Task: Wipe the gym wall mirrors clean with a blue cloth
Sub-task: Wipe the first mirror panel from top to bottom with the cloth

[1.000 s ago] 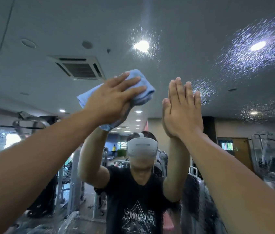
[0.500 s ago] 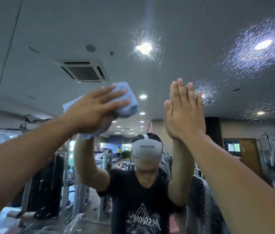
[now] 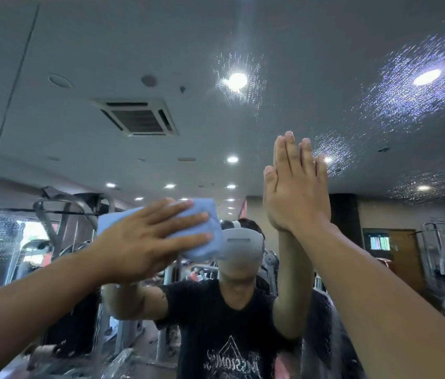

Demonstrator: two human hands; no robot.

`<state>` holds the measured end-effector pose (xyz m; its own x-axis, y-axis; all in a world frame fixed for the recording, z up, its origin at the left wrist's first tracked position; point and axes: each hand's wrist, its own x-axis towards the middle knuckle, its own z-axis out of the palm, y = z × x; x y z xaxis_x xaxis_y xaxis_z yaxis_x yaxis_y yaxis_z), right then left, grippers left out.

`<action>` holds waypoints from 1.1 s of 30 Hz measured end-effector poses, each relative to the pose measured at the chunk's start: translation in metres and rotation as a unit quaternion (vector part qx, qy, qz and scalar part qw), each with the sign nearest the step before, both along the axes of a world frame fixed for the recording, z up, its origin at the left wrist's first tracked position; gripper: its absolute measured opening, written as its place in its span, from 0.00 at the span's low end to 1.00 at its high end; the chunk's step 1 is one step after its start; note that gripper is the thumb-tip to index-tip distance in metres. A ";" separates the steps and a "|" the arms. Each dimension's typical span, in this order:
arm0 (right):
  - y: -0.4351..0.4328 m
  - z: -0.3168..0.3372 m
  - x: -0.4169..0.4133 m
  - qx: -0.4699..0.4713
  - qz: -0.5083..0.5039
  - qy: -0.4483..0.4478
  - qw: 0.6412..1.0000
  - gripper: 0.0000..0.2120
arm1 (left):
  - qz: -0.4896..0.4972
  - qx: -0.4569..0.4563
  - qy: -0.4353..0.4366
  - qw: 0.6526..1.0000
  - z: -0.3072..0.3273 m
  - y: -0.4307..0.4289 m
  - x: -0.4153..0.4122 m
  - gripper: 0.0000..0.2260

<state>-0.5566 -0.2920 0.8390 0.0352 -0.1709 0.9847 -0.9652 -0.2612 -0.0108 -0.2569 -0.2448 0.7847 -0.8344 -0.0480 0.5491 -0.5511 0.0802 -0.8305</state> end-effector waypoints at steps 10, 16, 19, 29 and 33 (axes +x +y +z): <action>0.003 0.002 -0.002 0.016 0.012 0.011 1.000 0.36 | -0.022 -0.035 0.356 0.933 0.073 -0.003 -0.048 0.27; 0.012 0.007 -0.016 0.032 0.025 0.046 0.998 0.34 | -0.012 -0.040 0.128 0.991 0.052 0.001 -0.061 0.22; 0.013 0.010 -0.033 -0.020 0.046 0.057 0.997 0.33 | -0.024 -0.031 0.299 0.954 0.087 -0.008 -0.043 0.26; -0.002 0.022 -0.123 -0.077 0.021 0.008 0.997 0.30 | -0.013 -0.028 0.505 0.863 0.201 -0.009 -0.166 0.28; -0.011 0.010 -0.147 -0.054 0.004 -0.001 0.999 0.31 | -0.002 -0.026 0.390 0.920 0.211 -0.030 -0.233 0.27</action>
